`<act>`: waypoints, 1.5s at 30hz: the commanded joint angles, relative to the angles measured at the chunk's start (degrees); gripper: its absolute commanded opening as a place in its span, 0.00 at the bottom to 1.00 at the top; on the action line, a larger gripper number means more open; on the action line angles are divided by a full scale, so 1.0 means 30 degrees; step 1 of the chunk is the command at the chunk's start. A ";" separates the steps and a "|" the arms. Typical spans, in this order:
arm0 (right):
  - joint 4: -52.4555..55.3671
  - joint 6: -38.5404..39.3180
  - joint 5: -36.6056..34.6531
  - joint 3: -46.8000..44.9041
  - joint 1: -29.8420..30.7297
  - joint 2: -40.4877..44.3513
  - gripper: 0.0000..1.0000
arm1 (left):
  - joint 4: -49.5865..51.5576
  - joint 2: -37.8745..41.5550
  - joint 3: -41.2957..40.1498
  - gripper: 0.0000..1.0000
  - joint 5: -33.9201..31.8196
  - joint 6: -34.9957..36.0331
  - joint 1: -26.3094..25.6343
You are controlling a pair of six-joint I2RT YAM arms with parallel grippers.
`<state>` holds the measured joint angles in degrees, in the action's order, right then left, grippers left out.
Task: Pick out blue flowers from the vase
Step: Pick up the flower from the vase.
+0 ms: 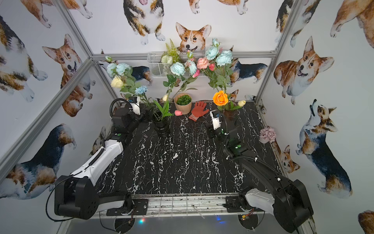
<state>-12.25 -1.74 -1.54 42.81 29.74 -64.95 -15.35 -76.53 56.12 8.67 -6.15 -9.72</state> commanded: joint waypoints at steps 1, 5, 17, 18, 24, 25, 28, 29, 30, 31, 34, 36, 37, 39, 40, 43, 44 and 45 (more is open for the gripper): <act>-0.0760 -0.0230 -0.0243 -0.0335 0.0037 0.0109 0.54 | -0.0451 -0.1052 0.1097 0.70 0.0206 0.0154 -0.0036; -0.0865 -0.0188 -0.0392 -0.0743 0.0020 0.0409 0.54 | -0.0299 -0.2144 0.1865 0.68 -0.0236 0.0274 -0.0015; -0.1026 -0.0153 -0.0886 -0.1714 0.0020 0.1456 0.53 | 0.0144 -0.3532 0.3284 0.54 -0.0434 0.0928 -0.0306; -0.1047 -0.0138 -0.0946 -0.1785 0.0021 0.1515 0.53 | 0.0208 -0.3648 0.3368 0.52 -0.0410 0.0988 -0.0334; -0.0960 -0.0124 -0.1032 -0.1847 0.0038 0.1610 0.53 | 0.0388 -0.4378 0.3910 0.35 -0.0260 0.1201 -0.0385; -0.0931 -0.0122 -0.1058 -0.1847 0.0027 0.1636 0.53 | 0.0390 -0.4429 0.3959 0.32 -0.0203 0.1201 -0.0365; -0.0890 -0.0085 -0.1126 -0.1905 0.0040 0.1755 0.53 | 0.0445 -0.4357 0.4097 0.18 -0.0188 0.1283 -0.0452; -0.0868 -0.0086 -0.1123 -0.1906 0.0027 0.1787 0.52 | 0.0496 -0.4299 0.4143 0.13 -0.0215 0.1339 -0.0482; -0.0802 -0.0094 -0.1133 -0.1877 0.0020 0.1822 0.52 | 0.0572 -0.4187 0.4145 0.09 -0.0257 0.1391 -0.0511; -0.0766 -0.0095 -0.1127 -0.1849 0.0022 0.1844 0.52 | 0.0594 -0.4083 0.4118 0.05 -0.0323 0.1435 -0.0540; -0.0708 -0.0117 -0.1154 -0.1847 0.0038 0.1947 0.52 | 0.0723 -0.3646 0.4030 0.00 -0.0523 0.1738 -0.0700; -0.0692 -0.0160 -0.1153 -0.1766 0.0020 0.1976 0.52 | 0.0763 -0.3200 0.3895 0.00 -0.0674 0.1951 -0.0830; -0.0670 -0.0193 -0.1123 -0.1709 0.0045 0.1964 0.52 | 0.0810 -0.2968 0.3880 0.00 -0.0733 0.2019 -0.0862; -0.0597 -0.0186 -0.1010 -0.1573 0.0047 0.1962 0.52 | 0.0892 -0.2587 0.3848 0.00 -0.0866 0.2149 -0.0921; -0.0535 -0.0233 -0.0966 -0.1513 0.0030 0.1962 0.52 | 0.0950 -0.2411 0.3851 0.00 -0.0883 0.2221 -0.0950; -0.0231 -0.0210 -0.0836 -0.1269 0.0036 0.2126 0.51 | 0.1006 -0.1652 0.3791 0.00 -0.1036 0.2457 -0.1069; -0.0073 -0.0150 -0.0726 -0.1138 0.0021 0.2207 0.51 | 0.1047 -0.1302 0.3784 0.00 -0.1030 0.2516 -0.1093; 0.0125 -0.0057 -0.0573 -0.0968 0.0031 0.2268 0.51 | 0.1083 -0.0977 0.3794 0.00 -0.1077 0.2591 -0.1098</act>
<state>-12.64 -1.89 -4.45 38.50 29.74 -58.83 -11.79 -81.76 67.46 5.91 -0.21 -12.84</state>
